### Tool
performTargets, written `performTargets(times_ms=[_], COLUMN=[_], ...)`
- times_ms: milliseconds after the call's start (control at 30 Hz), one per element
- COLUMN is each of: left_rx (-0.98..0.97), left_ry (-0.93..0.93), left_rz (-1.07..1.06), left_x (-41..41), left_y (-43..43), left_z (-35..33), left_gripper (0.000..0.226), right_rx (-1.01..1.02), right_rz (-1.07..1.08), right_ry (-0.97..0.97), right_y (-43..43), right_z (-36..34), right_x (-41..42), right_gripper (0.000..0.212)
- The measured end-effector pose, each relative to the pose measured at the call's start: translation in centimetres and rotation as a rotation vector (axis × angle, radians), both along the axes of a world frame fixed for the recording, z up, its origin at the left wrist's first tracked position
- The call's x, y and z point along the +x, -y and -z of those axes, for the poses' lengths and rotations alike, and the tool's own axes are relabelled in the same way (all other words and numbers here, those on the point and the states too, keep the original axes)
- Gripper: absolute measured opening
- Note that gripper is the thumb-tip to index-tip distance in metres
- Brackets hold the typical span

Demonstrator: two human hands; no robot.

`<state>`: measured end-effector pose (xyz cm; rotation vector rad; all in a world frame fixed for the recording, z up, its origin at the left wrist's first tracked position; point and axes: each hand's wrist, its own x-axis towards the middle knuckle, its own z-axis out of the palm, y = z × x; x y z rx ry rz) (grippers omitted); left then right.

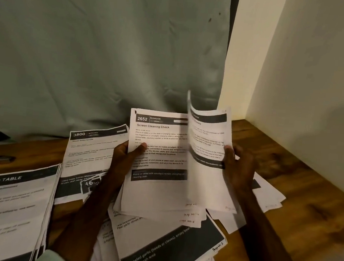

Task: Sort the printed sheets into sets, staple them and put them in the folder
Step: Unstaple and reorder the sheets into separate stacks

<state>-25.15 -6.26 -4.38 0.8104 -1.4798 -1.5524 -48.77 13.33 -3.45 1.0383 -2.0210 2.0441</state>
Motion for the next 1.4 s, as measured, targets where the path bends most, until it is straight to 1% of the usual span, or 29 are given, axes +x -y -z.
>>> performTargets(times_ms=[167, 233, 300, 433, 467, 533, 567, 600, 633, 667, 700, 733, 767, 800, 867, 900, 933, 1000, 1033, 1067, 1167, 1300, 1400], left_rx=[0.006, 0.037, 0.021, -0.023, -0.025, -0.050, -0.071, -0.081, -0.074, -0.047, -0.017, 0.012, 0.035, 0.055, 0.079, 0.094, 0.116, 0.154, 0.162, 0.166, 0.175, 0.175, 0.167], left_ry=[0.006, -0.007, 0.017, 0.065, 0.085, 0.123, 0.139, 0.141, 0.125, 0.096, 0.063, 0.029, -0.004, -0.037, -0.099, -0.129, -0.158, -0.208, -0.229, -0.249, -0.291, -0.278, -0.258], left_rz=[-0.005, 0.004, 0.008, 0.073, 0.096, 0.128, 0.134, 0.135, 0.134, 0.129, 0.125, 0.121, 0.120, 0.116, 0.104, 0.100, 0.095, 0.101, 0.107, 0.113, 0.106, 0.097, 0.100], left_x=[-0.1, -0.1, -0.2, -0.4, -0.4, -0.4, -0.4, -0.3, -0.2, -0.1, 0.1, 0.3, 0.5, 0.7, 1.0, 1.2, 1.3, 1.5, 1.6, 1.7, 1.8, 1.9, 1.8], left_y=[0.0, 0.0, 0.0, -0.3, -0.3, -0.1, -0.1, -0.1, -0.1, 0.0, 0.0, 0.0, 0.2, 0.3, 0.4, 0.4, 0.4, 0.5, 0.6, 0.6, 0.8, 1.5, 1.7], left_z=[0.0, -0.1, -0.3, -0.5, -0.5, -0.2, -0.1, 0.0, 0.1, 0.1, 0.0, 0.0, -0.1, -0.1, -0.3, -0.4, -0.5, -0.7, -0.8, -0.8, -0.9, -0.5, -0.2], left_gripper=[0.029, 0.029, 0.030, 0.026, 0.025, 0.032, 0.036, 0.038, 0.039, 0.038, 0.037, 0.037, 0.039, 0.041, 0.043, 0.044, 0.044, 0.045, 0.045, 0.046, 0.046, 0.045, 0.045], right_rx=[0.064, 0.103, 0.161, 0.247, 0.258, 0.359, 0.437, 0.489, 0.505, 0.490, 0.468, 0.442, 0.457, 0.509, 0.766, 0.903, 0.985, 1.013, 1.014, 1.016, 0.990, 0.812, 0.679], right_rz=[-0.010, -0.055, -0.086, -0.173, -0.220, -0.277, -0.264, -0.272, -0.267, -0.253, -0.165, -0.040, 0.097, 0.202, 0.332, 0.347, 0.336, 0.310, 0.305, 0.297, 0.271, 0.242, 0.285], right_ry=[-0.015, -0.034, -0.030, -0.082, -0.108, -0.133, -0.144, -0.147, -0.145, -0.141, -0.139, -0.156, -0.171, -0.179, -0.128, -0.096, -0.087, -0.102, -0.116, -0.120, -0.065, 0.023, 0.082], right_y=[0.3, 0.6, 1.1, 2.0, 2.1, 2.6, 2.8, 2.9, 2.8, 2.6, 2.1, 1.4, 0.6, -0.3, -1.8, -2.2, -2.6, -2.7, -2.7, -2.6, -2.5, -3.0, -3.3], right_z=[0.6, 0.7, 0.7, 0.8, 1.0, 1.5, 1.5, 1.4, 1.2, 0.8, 0.5, 0.4, 0.5, 1.0, 2.0, 2.7, 3.4, 3.9, 3.7, 3.2, 2.5, 2.8, 2.6], right_x=[-0.3, 0.1, 1.1, 3.2, 3.5, 3.9, 4.0, 4.0, 3.7, 3.2, 2.3, 1.0, -0.6, -2.5, -5.7, -7.0, -7.8, -8.5, -8.4, -8.2, -8.1, -7.8, -7.5], right_gripper=[0.013, 0.022, 0.029, 0.031, 0.035, 0.056, 0.067, 0.072, 0.070, 0.062, 0.055, 0.050, 0.050, 0.056, 0.084, 0.098, 0.103, 0.105, 0.105, 0.100, 0.080, 0.063, 0.047])
